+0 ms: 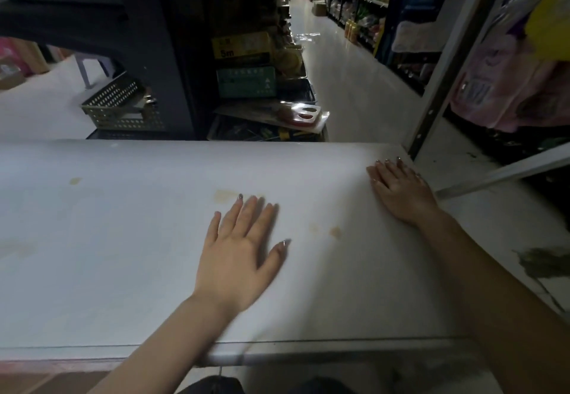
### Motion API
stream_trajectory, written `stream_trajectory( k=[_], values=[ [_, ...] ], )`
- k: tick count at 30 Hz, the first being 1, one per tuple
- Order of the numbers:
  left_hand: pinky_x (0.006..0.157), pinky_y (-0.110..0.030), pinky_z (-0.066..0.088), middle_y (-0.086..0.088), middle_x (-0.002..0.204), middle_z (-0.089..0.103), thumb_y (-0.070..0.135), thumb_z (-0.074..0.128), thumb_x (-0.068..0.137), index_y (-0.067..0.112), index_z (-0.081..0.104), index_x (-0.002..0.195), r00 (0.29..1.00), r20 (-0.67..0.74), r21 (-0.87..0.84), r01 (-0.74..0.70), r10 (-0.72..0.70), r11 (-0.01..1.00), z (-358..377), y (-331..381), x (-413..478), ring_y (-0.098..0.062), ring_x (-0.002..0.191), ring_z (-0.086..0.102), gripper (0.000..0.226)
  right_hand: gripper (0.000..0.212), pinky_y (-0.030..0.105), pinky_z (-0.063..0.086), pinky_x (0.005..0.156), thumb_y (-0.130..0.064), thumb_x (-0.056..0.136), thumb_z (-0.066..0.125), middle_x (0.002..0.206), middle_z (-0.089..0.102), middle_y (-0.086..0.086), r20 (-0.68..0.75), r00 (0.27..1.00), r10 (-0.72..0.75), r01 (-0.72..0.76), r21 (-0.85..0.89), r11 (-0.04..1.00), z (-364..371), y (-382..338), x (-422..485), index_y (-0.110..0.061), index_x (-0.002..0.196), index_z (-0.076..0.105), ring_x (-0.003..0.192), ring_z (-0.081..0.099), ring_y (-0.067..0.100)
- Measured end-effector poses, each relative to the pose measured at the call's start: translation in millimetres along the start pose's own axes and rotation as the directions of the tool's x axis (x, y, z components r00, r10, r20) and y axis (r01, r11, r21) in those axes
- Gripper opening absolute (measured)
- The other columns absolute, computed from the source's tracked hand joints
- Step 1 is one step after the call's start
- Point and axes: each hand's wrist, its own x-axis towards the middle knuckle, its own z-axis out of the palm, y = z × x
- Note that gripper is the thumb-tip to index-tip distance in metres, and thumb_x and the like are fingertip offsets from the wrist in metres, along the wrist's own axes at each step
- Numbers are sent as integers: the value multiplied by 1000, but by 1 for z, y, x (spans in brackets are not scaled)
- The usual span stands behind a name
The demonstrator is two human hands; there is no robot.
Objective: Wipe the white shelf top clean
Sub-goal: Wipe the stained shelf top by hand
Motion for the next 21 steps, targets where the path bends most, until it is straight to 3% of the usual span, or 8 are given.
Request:
stream_trajectory(
  k=[3,10,17,21],
  values=[
    [108,-29,-15,9,156,0,66,-3,74,33,8,148,996,85,40,15,-19,999,7,-5,5,-3,138,-17,81,52,34,3,114,-38,101,21,157,7,-3,9,1000,0,0,5,1000,-1,-2,-12,-23,149,11,144,0,16],
    [114,-33,-9,8,157,0,63,-8,72,29,4,148,989,149,36,-4,-1,999,9,-5,5,-6,142,-12,84,53,33,1,114,-39,101,21,158,6,-3,-1,1000,-4,4,14,1000,2,-6,-47,-23,150,9,144,-2,15],
    [113,-31,-4,10,155,16,59,2,81,28,23,146,992,97,-48,-81,86,996,9,-6,4,-7,143,-2,75,55,34,-1,114,-45,99,15,158,3,-3,9,1000,-14,15,-14,1000,8,-11,-83,-25,150,6,144,-4,14],
    [114,-30,2,12,152,24,58,4,81,29,27,144,986,115,-108,-112,124,988,9,-6,4,-5,142,3,73,75,34,-1,114,-52,81,2,158,5,-3,-10,1000,2,-2,-8,1000,9,-20,-109,-25,150,8,144,-3,15]
  ],
)
